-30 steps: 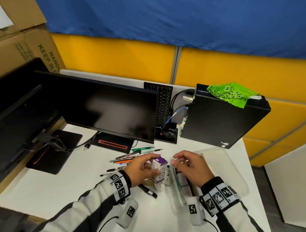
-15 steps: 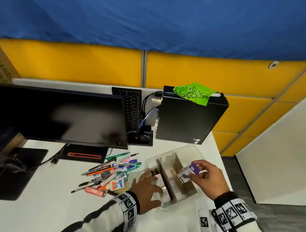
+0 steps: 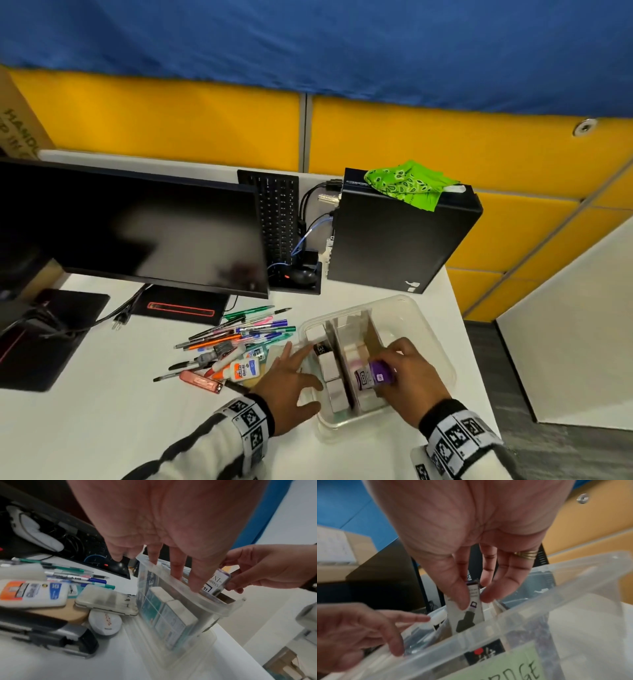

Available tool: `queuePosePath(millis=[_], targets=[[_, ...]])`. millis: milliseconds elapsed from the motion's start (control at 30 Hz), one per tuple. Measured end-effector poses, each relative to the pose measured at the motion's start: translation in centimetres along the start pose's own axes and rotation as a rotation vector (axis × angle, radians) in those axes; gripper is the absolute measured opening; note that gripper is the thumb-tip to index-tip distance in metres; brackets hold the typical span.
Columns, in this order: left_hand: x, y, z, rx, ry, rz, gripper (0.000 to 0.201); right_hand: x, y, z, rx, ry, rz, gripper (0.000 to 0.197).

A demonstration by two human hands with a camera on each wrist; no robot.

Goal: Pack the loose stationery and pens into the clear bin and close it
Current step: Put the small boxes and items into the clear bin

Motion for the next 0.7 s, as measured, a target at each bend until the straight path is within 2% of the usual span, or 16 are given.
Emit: queuePosePath(millis=[167, 300, 433, 533, 633, 700], targets=[[-0.8, -0.3, 0.9, 0.028, -0.003, 0.05, 0.044, -1.0, 0.4, 1.4, 0.025, -0.258, 0.222, 0.041], [-0.9, -0.3, 1.0, -0.004, 0.015, 0.031, 0.046, -1.9, -0.3, 1.8, -0.007, -0.44, 0.383, 0.039], [-0.4, -0.8, 1.0, -0.04, -0.071, -0.129, 0.057, -2.5, -0.7, 1.7, -0.017, -0.536, 0.452, 0.043], [0.4, -1.7, 3.9, 0.114, -0.121, -0.24, 0.059, -2.7, -0.6, 1.6, -0.028, -0.549, 0.446, 0.047], [0.7, -2.7, 7.6, 0.311, -0.019, -0.21, 0.058, -2.8, -0.6, 1.5, -0.06, -0.506, 0.437, 0.056], [0.8, -3.0, 9.2, 0.384, 0.041, -0.186, 0.06, -2.8, -0.5, 1.4, -0.088, -0.459, 0.415, 0.057]])
Point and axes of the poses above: each hand's wrist, its own y-axis towards the middle knuckle, its own x-axis out of the back of the hand, z = x × y, the point moved 3 cm from there along y, towards the middle knuckle, and after that the axes turned 6 degrees about -x, right-handed, at the moved point
